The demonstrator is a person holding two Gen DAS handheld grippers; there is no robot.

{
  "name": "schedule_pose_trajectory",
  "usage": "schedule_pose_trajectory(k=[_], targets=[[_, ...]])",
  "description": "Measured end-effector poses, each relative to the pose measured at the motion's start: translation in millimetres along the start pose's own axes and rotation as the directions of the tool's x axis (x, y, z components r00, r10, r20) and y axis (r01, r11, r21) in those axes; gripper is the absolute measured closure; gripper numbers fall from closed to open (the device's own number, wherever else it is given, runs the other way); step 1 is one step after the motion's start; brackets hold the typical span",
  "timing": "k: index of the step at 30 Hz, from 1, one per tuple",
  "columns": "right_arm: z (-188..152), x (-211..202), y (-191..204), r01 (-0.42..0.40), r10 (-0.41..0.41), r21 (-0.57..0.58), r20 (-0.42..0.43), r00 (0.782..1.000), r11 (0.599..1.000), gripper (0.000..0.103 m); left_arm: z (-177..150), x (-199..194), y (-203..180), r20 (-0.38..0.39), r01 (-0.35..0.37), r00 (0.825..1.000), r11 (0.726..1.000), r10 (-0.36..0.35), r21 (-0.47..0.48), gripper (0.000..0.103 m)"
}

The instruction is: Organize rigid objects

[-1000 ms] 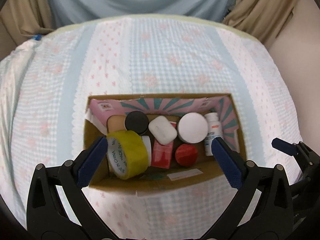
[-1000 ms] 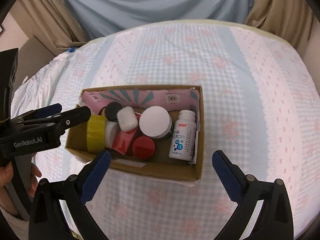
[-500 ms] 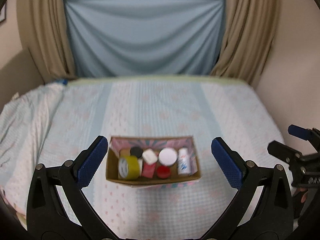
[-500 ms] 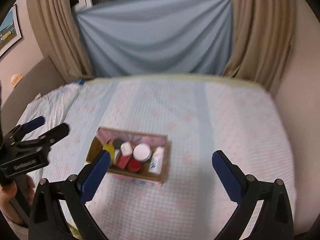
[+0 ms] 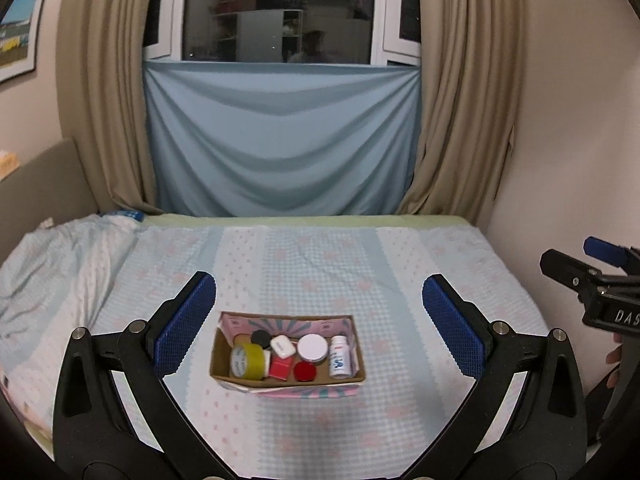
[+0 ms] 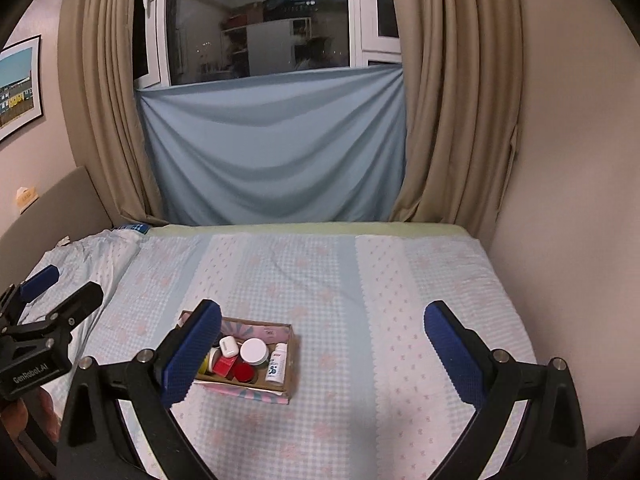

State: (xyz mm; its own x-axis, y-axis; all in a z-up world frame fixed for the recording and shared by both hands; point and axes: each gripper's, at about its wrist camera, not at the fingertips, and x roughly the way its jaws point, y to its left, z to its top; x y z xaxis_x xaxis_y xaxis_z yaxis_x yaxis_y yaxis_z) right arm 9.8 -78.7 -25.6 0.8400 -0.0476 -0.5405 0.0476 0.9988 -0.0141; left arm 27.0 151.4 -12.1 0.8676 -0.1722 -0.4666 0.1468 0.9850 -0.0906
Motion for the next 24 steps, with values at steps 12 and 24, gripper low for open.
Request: schedule_pose_trajectory(k=[12, 24], targets=[[-3.6, -12.5, -6.4, 0.022, -0.022, 0.019, 0.025, 0.999, 1.000, 0.002, -5.8, -12.3, -12.5, 0.027, -0.008, 1.000, 1.000, 0.008, 0.016, 0.000], [-2.3, -8.3, -7.3, 0.017, -0.017, 0.026, 0.030, 0.999, 1.000, 0.002, -3.0, -11.6, -10.7, 0.030, -0.034, 0.999, 0.999, 0.033, 0.022, 0.000]])
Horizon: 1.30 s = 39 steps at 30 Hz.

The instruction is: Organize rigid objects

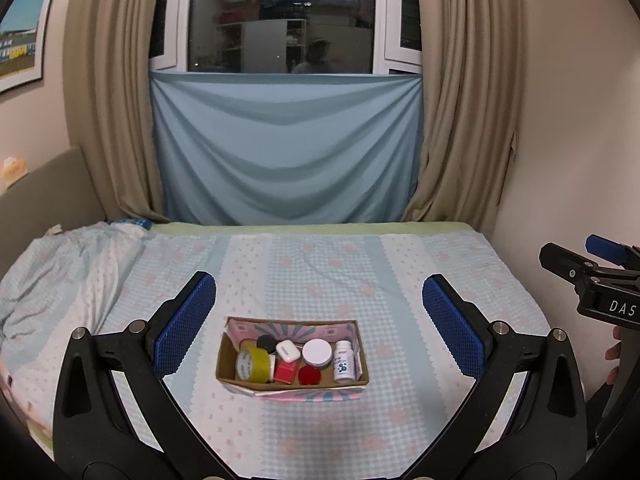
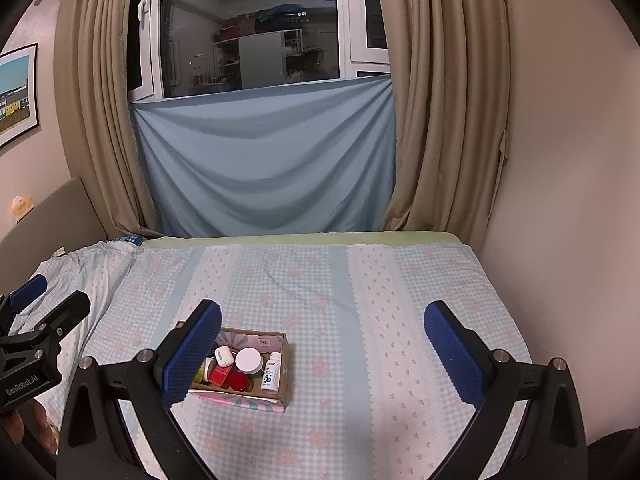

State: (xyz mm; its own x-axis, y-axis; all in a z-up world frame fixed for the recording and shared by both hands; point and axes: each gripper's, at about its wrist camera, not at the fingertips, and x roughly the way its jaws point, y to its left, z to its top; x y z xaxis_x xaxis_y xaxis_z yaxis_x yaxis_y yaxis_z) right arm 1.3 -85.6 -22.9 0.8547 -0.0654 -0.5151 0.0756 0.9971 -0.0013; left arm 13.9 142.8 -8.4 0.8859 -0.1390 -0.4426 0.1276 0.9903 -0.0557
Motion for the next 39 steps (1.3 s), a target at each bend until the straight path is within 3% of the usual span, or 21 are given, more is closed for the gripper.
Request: schedule_pose_trajectory(k=[39], targets=[[4.7, 4.1, -1.5, 0.025, -0.025, 0.022, 0.002, 1.000, 0.999, 0.002, -1.9, 12.3, 8.0, -0.012, -0.011, 1.000, 1.000, 0.011, 0.028, 0.000]])
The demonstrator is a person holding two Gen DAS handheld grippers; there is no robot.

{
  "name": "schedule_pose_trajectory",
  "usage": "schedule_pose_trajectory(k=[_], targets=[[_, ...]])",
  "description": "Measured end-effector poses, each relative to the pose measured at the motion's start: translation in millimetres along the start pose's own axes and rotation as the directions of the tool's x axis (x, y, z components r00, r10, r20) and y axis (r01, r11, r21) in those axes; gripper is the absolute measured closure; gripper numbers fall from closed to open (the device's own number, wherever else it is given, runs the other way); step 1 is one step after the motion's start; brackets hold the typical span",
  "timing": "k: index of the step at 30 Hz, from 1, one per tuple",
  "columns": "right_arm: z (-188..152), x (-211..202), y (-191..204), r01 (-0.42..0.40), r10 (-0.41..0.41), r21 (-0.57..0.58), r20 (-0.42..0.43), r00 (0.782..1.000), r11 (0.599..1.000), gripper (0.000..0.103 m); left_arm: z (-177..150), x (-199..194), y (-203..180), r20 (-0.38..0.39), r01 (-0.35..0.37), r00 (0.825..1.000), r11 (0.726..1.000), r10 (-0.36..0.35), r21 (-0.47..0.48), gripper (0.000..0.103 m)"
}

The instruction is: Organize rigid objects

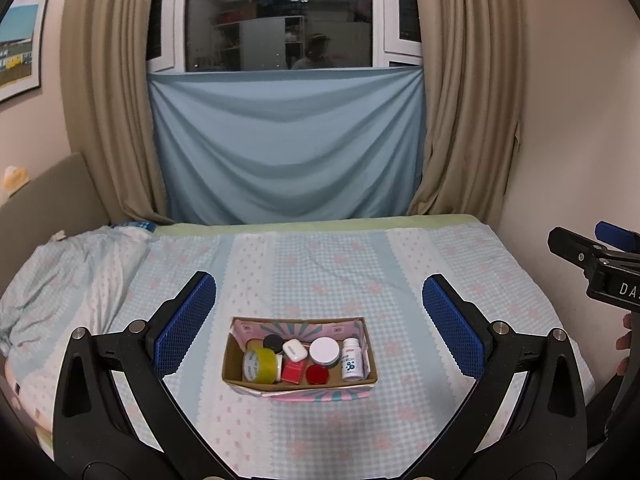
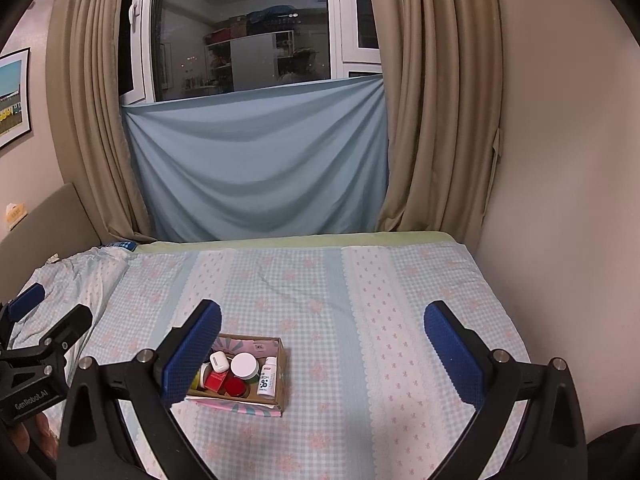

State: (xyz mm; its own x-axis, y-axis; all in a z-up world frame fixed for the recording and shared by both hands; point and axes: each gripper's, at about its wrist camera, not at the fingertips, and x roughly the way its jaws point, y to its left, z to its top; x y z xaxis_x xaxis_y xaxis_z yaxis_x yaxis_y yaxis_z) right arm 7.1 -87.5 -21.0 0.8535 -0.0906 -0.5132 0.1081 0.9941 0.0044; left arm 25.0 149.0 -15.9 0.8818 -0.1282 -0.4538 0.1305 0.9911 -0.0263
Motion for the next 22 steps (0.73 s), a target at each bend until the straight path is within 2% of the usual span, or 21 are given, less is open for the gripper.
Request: schedule_pose_trajectory(k=[4, 11, 22], targets=[[-0.7, 2.0, 1.0, 0.001, -0.001, 0.005, -0.008, 1.000, 1.000, 0.002, -1.5, -1.4, 1.1, 0.011, -0.006, 1.000, 1.000, 0.005, 0.001, 0.000], [0.0, 3.2, 1.0, 0.006, -0.006, 0.005, 0.000, 1.000, 1.000, 0.002, -3.2, -2.9, -2.2, 0.029, -0.061, 0.998, 0.997, 0.059, 0.052, 0.000], [-2.7, 3.8, 3.0, 0.016, -0.016, 0.002, 0.001, 1.000, 1.000, 0.002, -3.3, -10.8, 3.7, 0.069, -0.040, 0.997, 0.999, 0.038, 0.021, 0.000]])
